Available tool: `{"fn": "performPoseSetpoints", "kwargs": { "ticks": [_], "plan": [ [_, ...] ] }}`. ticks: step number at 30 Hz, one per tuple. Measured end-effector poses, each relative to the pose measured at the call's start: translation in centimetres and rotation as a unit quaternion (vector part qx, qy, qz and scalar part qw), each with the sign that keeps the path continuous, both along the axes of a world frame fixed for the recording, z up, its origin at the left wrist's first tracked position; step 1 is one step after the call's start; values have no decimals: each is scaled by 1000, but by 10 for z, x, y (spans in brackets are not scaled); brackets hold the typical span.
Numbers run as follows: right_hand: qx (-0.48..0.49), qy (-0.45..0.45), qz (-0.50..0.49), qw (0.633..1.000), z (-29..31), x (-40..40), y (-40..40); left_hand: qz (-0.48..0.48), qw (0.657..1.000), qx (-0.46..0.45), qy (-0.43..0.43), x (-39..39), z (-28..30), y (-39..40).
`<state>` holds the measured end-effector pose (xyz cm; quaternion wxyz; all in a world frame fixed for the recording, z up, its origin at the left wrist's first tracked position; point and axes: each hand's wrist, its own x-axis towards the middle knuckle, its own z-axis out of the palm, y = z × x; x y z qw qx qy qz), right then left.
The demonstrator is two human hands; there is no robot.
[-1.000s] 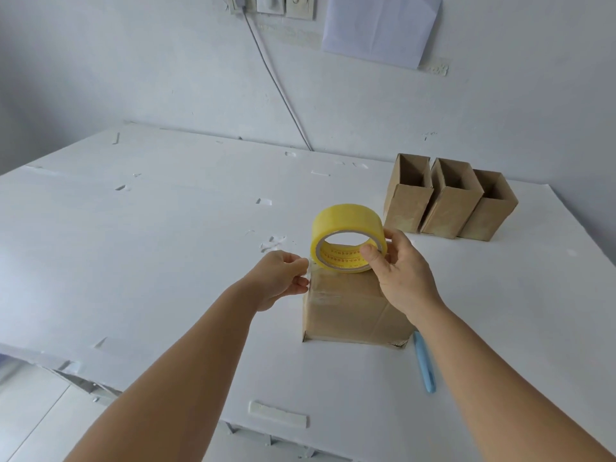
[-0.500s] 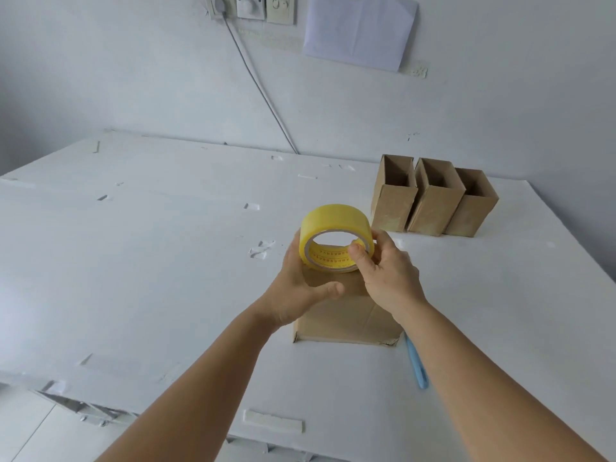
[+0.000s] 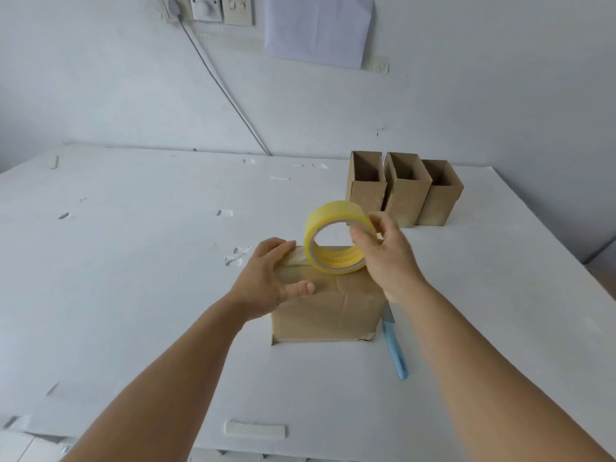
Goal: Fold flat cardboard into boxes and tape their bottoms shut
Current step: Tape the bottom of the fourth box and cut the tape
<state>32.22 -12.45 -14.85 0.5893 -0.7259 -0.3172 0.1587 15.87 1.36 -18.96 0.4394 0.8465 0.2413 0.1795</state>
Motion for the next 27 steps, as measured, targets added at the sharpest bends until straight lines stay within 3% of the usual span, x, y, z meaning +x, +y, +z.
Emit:
{"fn": "performPoseSetpoints", "kwargs": {
  "ticks": [9,15,27],
  "plan": [
    [11,-10,123,992,28,44,-42,1,998,44,48,3,2,1],
    [3,-45,143,989,39,52,-52,4,998,40,51,4,1,1],
    [-171,-159,109,966,32,83,-70,3,997,47,58,5,3,0]
  ]
}}
